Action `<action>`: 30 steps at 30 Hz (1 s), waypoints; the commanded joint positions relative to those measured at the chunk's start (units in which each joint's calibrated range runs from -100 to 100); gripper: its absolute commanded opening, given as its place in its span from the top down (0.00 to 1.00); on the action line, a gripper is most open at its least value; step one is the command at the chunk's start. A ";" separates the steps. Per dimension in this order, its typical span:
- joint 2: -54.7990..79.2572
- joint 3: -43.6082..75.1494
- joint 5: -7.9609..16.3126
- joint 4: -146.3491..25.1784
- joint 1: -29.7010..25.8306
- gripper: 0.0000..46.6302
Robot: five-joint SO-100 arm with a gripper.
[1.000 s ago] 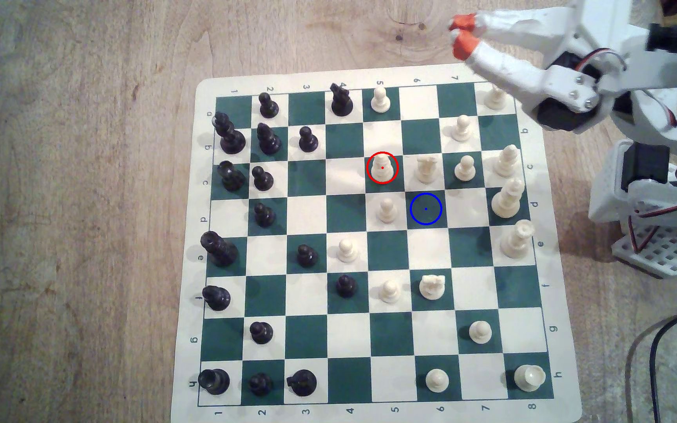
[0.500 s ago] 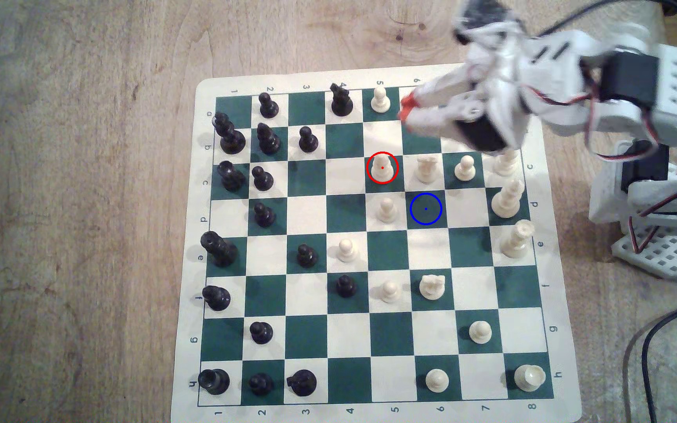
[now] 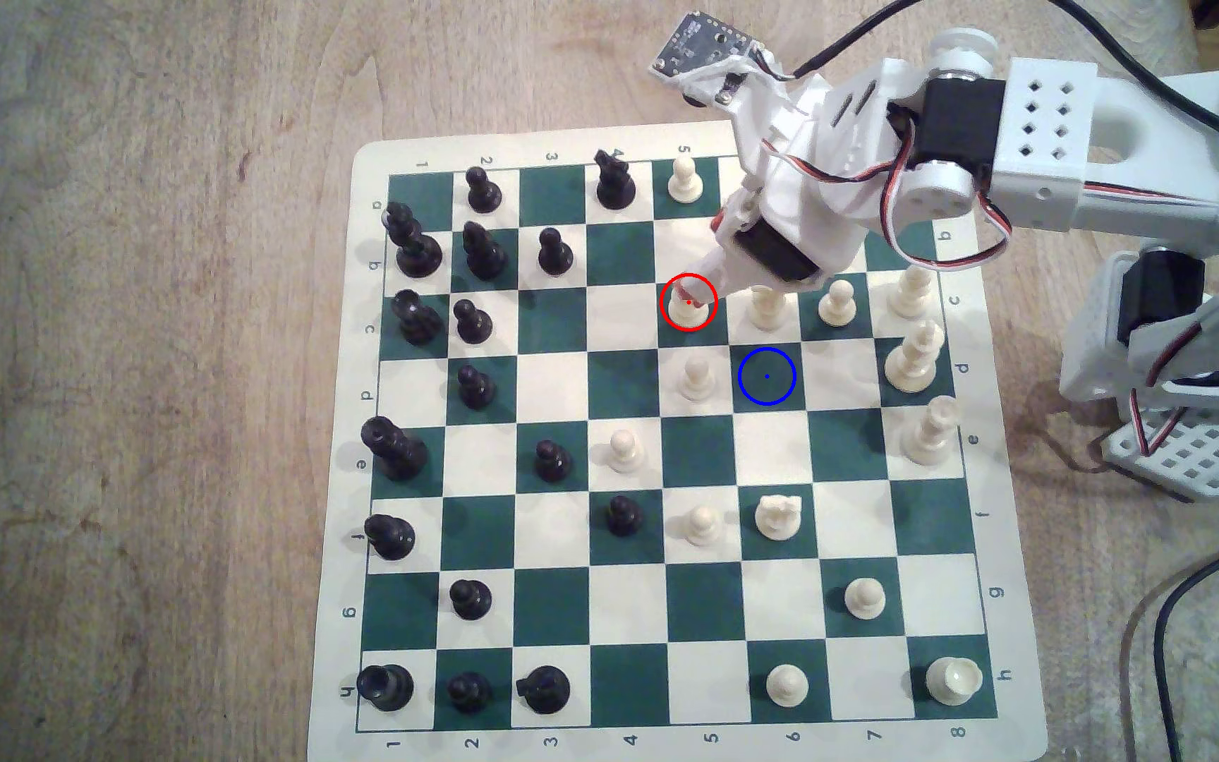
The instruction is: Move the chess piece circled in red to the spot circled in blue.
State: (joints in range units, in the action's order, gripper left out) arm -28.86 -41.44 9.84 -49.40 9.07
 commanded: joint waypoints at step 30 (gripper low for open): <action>18.93 7.89 -0.20 8.21 -1.05 0.67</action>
State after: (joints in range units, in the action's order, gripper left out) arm -9.51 -37.64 9.84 -42.39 7.60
